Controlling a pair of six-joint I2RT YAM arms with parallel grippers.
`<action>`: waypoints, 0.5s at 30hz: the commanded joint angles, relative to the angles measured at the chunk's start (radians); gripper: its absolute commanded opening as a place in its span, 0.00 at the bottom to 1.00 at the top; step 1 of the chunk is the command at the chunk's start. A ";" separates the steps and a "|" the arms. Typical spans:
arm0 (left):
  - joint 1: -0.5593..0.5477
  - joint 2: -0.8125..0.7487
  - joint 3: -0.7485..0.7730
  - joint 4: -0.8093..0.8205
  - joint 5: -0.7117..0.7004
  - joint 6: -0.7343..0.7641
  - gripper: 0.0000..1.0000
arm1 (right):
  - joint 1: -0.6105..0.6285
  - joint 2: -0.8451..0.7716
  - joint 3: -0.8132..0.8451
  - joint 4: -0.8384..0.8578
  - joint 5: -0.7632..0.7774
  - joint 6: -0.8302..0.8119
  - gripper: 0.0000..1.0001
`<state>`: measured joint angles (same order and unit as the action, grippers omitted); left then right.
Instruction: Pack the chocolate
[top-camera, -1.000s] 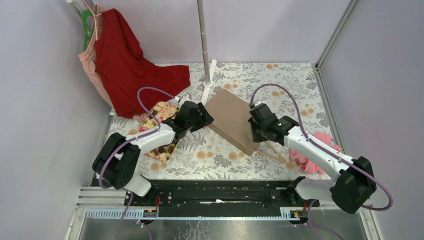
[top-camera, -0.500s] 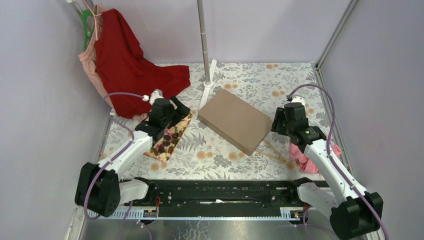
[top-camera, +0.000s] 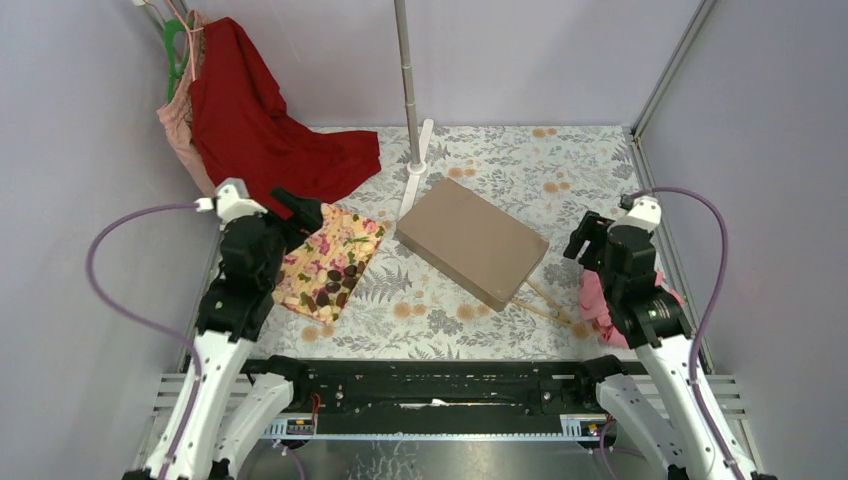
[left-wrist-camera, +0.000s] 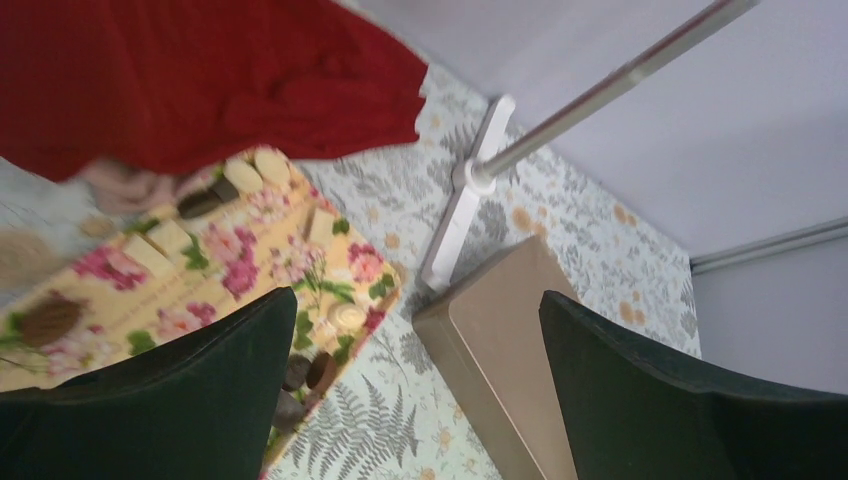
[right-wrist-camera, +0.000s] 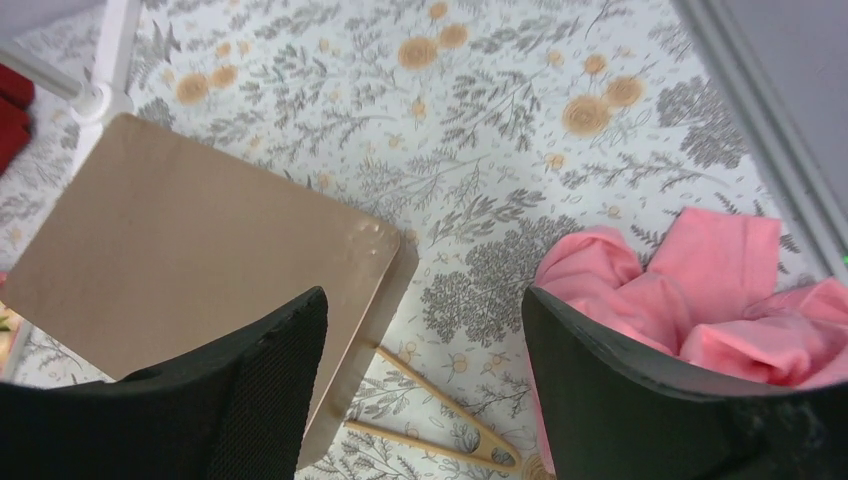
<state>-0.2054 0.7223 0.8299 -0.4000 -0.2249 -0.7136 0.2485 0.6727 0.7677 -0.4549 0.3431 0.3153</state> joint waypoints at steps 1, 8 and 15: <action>0.008 -0.126 0.083 -0.112 -0.116 0.139 0.99 | -0.003 -0.083 0.067 -0.013 0.085 -0.052 0.80; 0.008 -0.348 0.118 -0.149 -0.190 0.276 0.99 | -0.003 -0.250 0.070 0.049 0.164 -0.198 0.92; 0.006 -0.506 -0.042 -0.066 -0.228 0.303 0.99 | -0.003 -0.381 -0.060 0.151 0.176 -0.264 1.00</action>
<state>-0.2054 0.2646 0.8825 -0.5041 -0.4110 -0.4599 0.2485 0.3355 0.7750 -0.3943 0.4789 0.1127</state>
